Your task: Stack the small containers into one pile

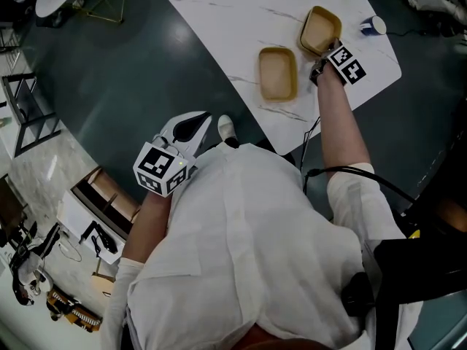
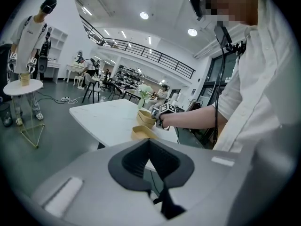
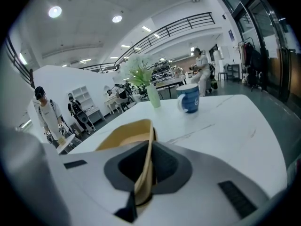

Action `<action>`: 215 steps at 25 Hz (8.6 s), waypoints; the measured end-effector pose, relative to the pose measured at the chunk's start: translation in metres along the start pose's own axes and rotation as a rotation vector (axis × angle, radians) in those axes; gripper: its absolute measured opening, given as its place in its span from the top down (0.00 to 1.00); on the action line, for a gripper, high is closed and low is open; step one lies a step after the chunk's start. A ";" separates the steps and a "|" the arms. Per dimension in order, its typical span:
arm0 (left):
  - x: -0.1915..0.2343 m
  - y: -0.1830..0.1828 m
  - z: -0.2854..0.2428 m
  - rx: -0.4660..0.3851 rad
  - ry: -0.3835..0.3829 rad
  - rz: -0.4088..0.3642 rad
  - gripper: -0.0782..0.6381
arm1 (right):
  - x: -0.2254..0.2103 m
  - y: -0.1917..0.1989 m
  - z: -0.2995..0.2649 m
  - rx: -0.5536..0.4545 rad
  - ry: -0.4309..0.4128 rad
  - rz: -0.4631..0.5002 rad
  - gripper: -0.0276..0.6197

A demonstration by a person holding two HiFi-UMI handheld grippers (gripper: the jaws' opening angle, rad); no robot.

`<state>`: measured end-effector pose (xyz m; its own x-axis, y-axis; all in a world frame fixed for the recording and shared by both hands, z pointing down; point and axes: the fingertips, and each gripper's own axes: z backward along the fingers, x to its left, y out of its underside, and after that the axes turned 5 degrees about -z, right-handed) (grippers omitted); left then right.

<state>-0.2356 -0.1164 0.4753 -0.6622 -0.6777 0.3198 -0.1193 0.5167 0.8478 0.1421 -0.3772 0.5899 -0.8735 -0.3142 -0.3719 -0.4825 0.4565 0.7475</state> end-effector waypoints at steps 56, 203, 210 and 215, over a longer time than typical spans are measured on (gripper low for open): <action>-0.054 -0.002 -0.002 -0.039 0.074 -0.060 0.88 | 0.073 0.132 0.129 0.248 -0.445 0.258 0.93; -0.431 0.052 -0.117 -0.092 -0.050 0.053 0.88 | -0.139 0.120 0.472 0.414 -1.167 0.884 0.95; -0.436 0.056 -0.118 -0.088 -0.051 0.045 0.88 | -0.145 0.122 0.475 0.405 -1.168 0.883 0.95; -0.440 0.058 -0.120 -0.086 -0.059 0.045 0.88 | -0.152 0.121 0.476 0.407 -1.168 0.884 0.95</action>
